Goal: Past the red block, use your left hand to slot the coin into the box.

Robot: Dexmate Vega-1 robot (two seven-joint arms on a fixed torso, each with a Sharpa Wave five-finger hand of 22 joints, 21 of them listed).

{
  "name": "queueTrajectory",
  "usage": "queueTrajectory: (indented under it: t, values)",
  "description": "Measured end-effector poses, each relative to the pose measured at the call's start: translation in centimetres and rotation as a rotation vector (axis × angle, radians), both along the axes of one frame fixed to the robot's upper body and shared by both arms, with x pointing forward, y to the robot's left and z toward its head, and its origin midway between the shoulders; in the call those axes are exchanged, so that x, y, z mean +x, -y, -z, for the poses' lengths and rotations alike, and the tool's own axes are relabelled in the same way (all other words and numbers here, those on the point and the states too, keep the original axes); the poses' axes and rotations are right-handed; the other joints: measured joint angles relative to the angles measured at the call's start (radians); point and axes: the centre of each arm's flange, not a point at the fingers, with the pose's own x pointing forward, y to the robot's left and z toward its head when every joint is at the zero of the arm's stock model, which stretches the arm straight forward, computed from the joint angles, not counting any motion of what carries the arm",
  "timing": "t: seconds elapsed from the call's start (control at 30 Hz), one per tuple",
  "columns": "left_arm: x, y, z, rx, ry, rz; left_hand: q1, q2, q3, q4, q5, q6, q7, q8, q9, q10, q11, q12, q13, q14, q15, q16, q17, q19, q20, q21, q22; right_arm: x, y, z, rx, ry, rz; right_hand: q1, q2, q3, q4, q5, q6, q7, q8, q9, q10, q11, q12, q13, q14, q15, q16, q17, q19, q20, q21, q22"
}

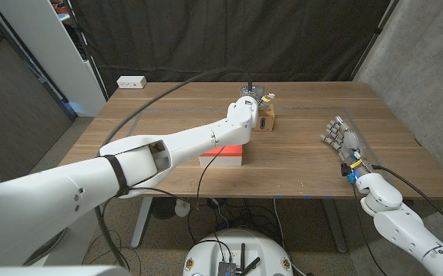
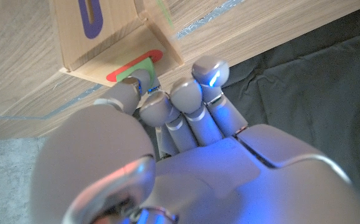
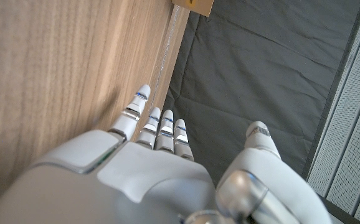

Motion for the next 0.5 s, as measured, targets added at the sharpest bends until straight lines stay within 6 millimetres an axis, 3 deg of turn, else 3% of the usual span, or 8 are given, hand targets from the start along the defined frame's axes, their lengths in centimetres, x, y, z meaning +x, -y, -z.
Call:
queueTrajectory:
  t: [0.23,0.4,0.5]
  values:
    - [0.06,-0.16,-0.06,0.005,-0.007,-0.002,-0.023,-0.017,-0.003,0.003,0.006,-0.016,0.017,-0.037,-0.023,-0.005,-0.004,0.002,-0.001,0.002,-0.002,0.000,0.001,0.006,-0.002,-0.005,-0.005,-0.03,-0.07,-0.07,0.001,0.003,0.002,0.000,0.000,0.000,0.000,0.000,0.000,0.000,0.000,0.000,0.000,0.000,0.000,0.000,0.000,0.000,0.000,0.000,0.000,0.000,0.000,0.000]
    - [0.03,-0.20,-0.13,0.007,-0.010,0.000,-0.051,-0.023,-0.003,0.003,0.006,-0.046,0.045,-0.077,-0.046,-0.006,-0.005,0.002,-0.003,0.002,-0.002,0.000,0.001,0.011,-0.007,-0.008,-0.005,-0.08,-0.13,-0.16,0.003,0.007,0.003,0.000,0.000,0.000,0.000,0.000,0.000,0.000,0.000,0.000,0.000,0.000,0.000,0.000,0.000,0.000,0.000,0.000,0.000,0.000,0.000,0.000]
    - [0.03,-0.22,-0.13,0.007,-0.011,0.001,-0.066,-0.027,-0.003,0.003,0.006,-0.064,0.042,-0.085,-0.059,-0.006,-0.005,0.002,-0.001,0.002,-0.002,0.000,0.002,0.011,-0.007,-0.008,-0.005,-0.11,-0.17,-0.15,0.004,0.008,0.002,0.000,0.000,0.000,0.000,0.000,0.000,0.000,0.000,0.000,0.000,0.000,0.000,0.000,0.000,0.000,0.000,0.000,0.000,0.000,0.000,0.000]
